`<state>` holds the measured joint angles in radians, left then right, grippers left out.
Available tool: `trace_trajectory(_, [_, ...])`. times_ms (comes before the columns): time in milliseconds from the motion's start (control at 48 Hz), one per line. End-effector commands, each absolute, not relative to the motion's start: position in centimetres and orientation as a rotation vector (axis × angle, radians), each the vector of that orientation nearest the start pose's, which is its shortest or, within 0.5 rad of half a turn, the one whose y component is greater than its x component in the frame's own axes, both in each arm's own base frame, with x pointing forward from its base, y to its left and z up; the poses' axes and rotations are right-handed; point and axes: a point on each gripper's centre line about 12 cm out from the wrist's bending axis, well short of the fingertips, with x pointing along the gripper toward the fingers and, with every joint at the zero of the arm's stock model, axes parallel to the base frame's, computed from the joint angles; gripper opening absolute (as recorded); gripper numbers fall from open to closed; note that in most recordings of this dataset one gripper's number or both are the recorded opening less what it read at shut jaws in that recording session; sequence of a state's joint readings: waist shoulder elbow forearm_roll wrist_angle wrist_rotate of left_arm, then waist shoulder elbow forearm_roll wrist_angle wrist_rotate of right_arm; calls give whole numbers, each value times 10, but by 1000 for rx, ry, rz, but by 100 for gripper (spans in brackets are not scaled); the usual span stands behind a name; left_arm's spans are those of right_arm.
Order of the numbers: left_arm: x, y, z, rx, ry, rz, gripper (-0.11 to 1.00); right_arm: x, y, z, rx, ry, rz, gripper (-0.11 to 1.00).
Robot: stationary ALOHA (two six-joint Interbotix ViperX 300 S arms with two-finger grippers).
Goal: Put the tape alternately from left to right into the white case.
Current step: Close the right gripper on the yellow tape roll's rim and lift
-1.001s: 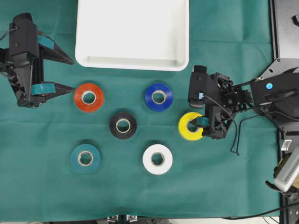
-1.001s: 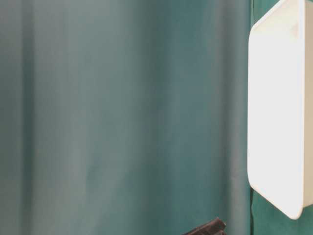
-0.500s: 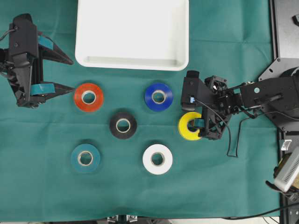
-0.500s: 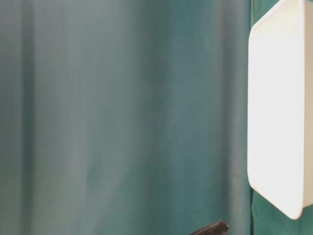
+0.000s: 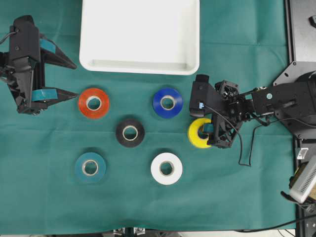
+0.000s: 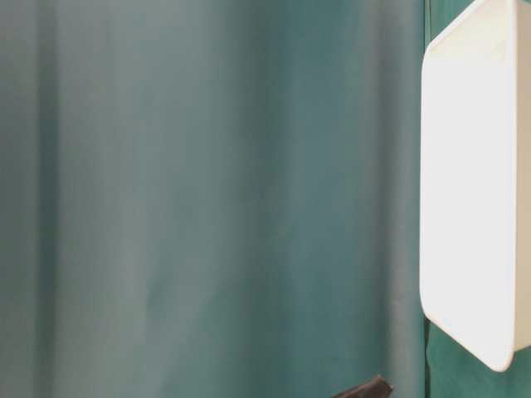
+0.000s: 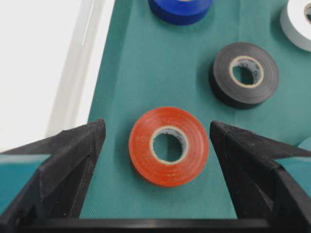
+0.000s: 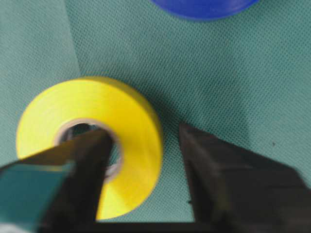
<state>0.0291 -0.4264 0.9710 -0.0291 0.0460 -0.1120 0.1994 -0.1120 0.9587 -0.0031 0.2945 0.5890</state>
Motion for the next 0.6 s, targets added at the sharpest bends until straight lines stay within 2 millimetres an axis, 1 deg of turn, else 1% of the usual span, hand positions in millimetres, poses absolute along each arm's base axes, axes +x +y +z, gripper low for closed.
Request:
trace_trajectory(0, [287,9,209,-144,568,70,75,276,57,111,414,1104,-142,43])
trace_trajectory(42, [287,9,209,-144,568,70,75,277,57,113,416,1098,-140,32])
trace_trajectory(83, [287,9,209,-144,568,70,75,277,57,114,417,1093,-138,25])
trace_trajectory(500, [286,9,209,-144,569,70,75,278,57,132,433,1033,-119,25])
trace_trajectory(584, [287,9,209,-144,566,70,75,279,58,141,439,1004,-109,25])
